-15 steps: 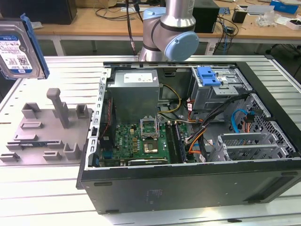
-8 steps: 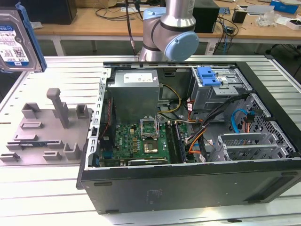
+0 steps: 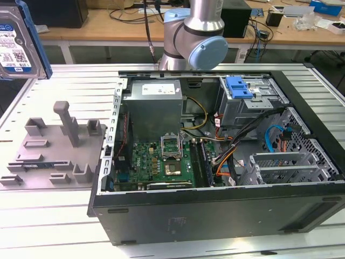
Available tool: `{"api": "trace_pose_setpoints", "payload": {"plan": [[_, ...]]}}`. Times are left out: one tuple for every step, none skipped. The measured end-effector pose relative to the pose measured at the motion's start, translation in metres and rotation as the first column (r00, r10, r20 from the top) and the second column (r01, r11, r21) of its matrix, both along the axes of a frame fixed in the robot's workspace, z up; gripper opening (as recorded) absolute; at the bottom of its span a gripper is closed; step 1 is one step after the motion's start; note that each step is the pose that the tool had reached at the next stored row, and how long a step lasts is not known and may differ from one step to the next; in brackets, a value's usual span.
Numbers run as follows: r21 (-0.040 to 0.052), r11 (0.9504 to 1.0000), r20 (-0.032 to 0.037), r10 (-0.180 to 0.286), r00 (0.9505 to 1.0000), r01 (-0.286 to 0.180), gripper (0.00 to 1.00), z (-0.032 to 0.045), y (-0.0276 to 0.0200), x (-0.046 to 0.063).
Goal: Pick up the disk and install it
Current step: 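Pick up the disk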
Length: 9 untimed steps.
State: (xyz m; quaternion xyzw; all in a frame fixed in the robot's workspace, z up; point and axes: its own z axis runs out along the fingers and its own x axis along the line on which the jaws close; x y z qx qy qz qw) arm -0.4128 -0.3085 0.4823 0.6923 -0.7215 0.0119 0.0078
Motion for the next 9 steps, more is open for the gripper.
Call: {"api": "trace_pose_setpoints", "payload": {"plan": [[-0.0001, 1.0, 0.0, 0.0, 1.0, 0.0, 0.37, 0.0, 0.0, 0.0], [0.0007, 1.0, -0.0001, 0.0, 1.0, 0.0, 0.37, 0.0001, 0.0, 0.0], [0.0024, 1.0, -0.0003, 0.0, 1.0, 0.0, 0.37, 0.0005, 0.0, 0.0], [0.0029, 1.0, -0.0001, 0.0, 1.0, 0.0, 0.37, 0.0016, -0.0003, 0.0003], [0.0029, 1.0, 0.0, 0.0, 1.0, 0.0, 0.37, 0.0022, -0.0006, 0.0005], [0.003, 1.0, 0.0001, 0.0, 1.0, 0.0, 0.37, 0.0025, -0.001, 0.001], [0.003, 1.0, 0.0002, 0.0, 1.0, 0.0, 0.37, 0.003, -0.0018, 0.0022], [0.0029, 1.0, 0.0, 0.0, 1.0, 0.0, 0.37, 0.0036, -0.0031, 0.0041], [0.0028, 1.0, -0.0001, 0.0, 1.0, 0.0, 0.37, 0.0039, -0.0042, 0.0059]]}}
